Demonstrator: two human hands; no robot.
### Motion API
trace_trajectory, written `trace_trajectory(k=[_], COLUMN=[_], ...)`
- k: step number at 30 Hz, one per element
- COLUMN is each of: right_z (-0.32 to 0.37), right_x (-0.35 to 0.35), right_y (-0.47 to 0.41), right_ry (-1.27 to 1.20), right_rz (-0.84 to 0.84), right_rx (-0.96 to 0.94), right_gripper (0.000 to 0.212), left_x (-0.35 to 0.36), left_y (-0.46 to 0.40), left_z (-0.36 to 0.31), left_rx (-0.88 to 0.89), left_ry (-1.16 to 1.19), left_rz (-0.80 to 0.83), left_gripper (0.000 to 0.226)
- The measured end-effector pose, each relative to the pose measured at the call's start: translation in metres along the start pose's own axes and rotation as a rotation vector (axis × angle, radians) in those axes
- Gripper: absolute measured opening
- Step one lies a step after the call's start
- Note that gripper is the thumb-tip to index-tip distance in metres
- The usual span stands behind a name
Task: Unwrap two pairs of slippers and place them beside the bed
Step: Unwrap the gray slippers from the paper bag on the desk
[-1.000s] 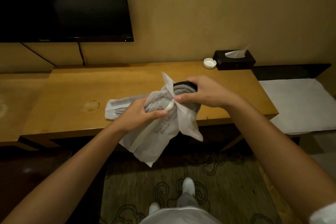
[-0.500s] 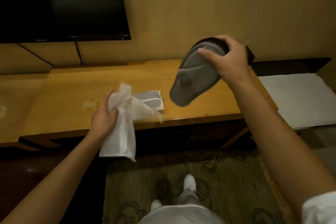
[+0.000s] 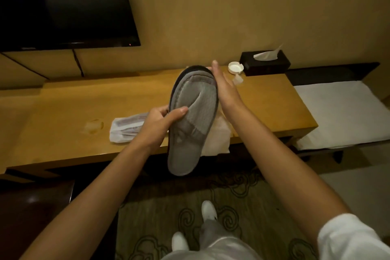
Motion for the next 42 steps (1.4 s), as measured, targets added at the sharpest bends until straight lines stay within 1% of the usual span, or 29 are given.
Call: trace_trajectory(k=[1,2,4,6,9,10,11,13,14,15,17,18,19,20,22,23,24,25,26,28,29,30,31,32,35,37,40,41,42], right_z=[-0.008,-0.017,-0.035,-0.048,-0.056,-0.057,-0.057,-0.05,-0.046,-0.044,-0.04,-0.041,-0.044,-0.049,-0.064,-0.072,-0.077,-0.083,-0.088,-0.094,-0.098,-0.104,-0.113,-0.123,-0.152,-0.173,-0.195,-0.201,-0.204], right_x=[-0.007,-0.015,-0.026,-0.032,-0.045,-0.049,-0.054,-0.067,-0.075,-0.09,-0.121,-0.142,-0.158,-0.167,-0.177,-0.172,-0.162,-0.147,-0.127,-0.086,-0.069,-0.056,-0.045,-0.04,-0.047,-0.066,-0.095,-0.1,-0.11], right_y=[-0.008,-0.016,-0.03,-0.041,-0.059,-0.067,-0.075,-0.095,-0.112,-0.12,-0.158,-0.167,-0.182,-0.192,-0.194,-0.195,-0.188,-0.184,-0.177,-0.153,-0.142,-0.134,-0.129,-0.127,-0.125,-0.123,-0.113,-0.108,-0.107], right_ry=[-0.002,-0.025,-0.125,-0.183,-0.088,-0.07,-0.032,0.161,0.253,0.29,0.174,0.106,0.09,0.154,0.436,0.533,0.536,0.462,0.327,0.046,0.006,0.018,0.018,-0.005,-0.15,-0.219,-0.229,-0.225,-0.199], right_rz=[0.048,0.133,0.35,0.484,0.594,0.618,0.619,0.566,0.488,0.353,0.059,-0.115,-0.23,-0.306,-0.436,-0.487,-0.475,-0.359,-0.165,0.287,0.44,0.517,0.53,0.495,0.24,0.007,-0.367,-0.47,-0.523], right_rx=[0.081,0.168,0.324,0.436,0.472,0.479,0.479,0.402,0.336,0.277,0.255,0.282,0.325,0.369,0.427,0.385,0.315,0.27,0.284,0.408,0.435,0.435,0.418,0.401,0.449,0.516,0.619,0.633,0.648], right_gripper=[0.07,0.069,0.063,0.052,0.025,0.019,0.019,0.021,0.016,0.011,0.01,0.017,0.027,0.039,0.061,0.065,0.064,0.06,0.056,0.06,0.065,0.065,0.062,0.057,0.043,0.045,0.052,0.055,0.058], left_x=[0.001,0.001,0.0,-0.002,-0.002,-0.003,-0.004,-0.008,-0.011,-0.012,-0.022,-0.023,-0.027,-0.031,-0.032,-0.033,-0.032,-0.031,-0.029,-0.022,-0.018,-0.013,-0.011,-0.01,-0.022,-0.037,-0.078,-0.095,-0.104], left_y=[-0.006,-0.013,-0.029,-0.047,-0.072,-0.079,-0.084,-0.094,-0.101,-0.102,-0.107,-0.108,-0.109,-0.111,-0.112,-0.114,-0.116,-0.118,-0.121,-0.126,-0.129,-0.131,-0.132,-0.134,-0.135,-0.13,-0.114,-0.108,-0.106], left_z=[0.001,0.004,0.007,0.012,0.014,0.014,0.013,0.014,0.015,0.016,0.018,0.019,0.02,0.023,0.028,0.03,0.032,0.034,0.037,0.044,0.048,0.051,0.055,0.06,0.077,0.089,0.104,0.106,0.109], left_rx=[-0.006,-0.02,-0.054,-0.072,-0.131,-0.161,-0.19,-0.216,-0.223,-0.226,-0.222,-0.221,-0.218,-0.215,-0.217,-0.228,-0.24,-0.257,-0.284,-0.334,-0.358,-0.367,-0.361,-0.345,-0.328,-0.346,-0.33,-0.329,-0.345], left_ry=[0.022,0.065,0.169,0.278,0.387,0.386,0.36,0.261,0.227,0.206,0.201,0.204,0.213,0.224,0.229,0.221,0.206,0.191,0.176,0.118,0.077,0.038,-0.005,-0.06,-0.285,-0.392,-0.676,-0.762,-0.82], left_rz=[-0.019,-0.046,-0.117,-0.157,-0.182,-0.184,-0.187,-0.214,-0.242,-0.255,-0.326,-0.336,-0.36,-0.382,-0.39,-0.392,-0.376,-0.354,-0.327,-0.249,-0.21,-0.182,-0.185,-0.212,-0.352,-0.417,-0.443,-0.436,-0.445], left_gripper=[0.024,0.027,0.028,0.023,0.033,0.038,0.04,0.039,0.037,0.034,0.03,0.029,0.029,0.029,0.031,0.032,0.031,0.03,0.028,0.028,0.03,0.032,0.032,0.032,0.032,0.032,0.025,0.022,0.022])
Point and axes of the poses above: each hand's wrist, its own y-axis away from the middle knuckle, its own x-axis out of the palm, z = x × y, the point moved 1 cm from there along -y, towards the middle knuckle, and after that the axes turned 5 degrees about z, right-handed, at the moved point
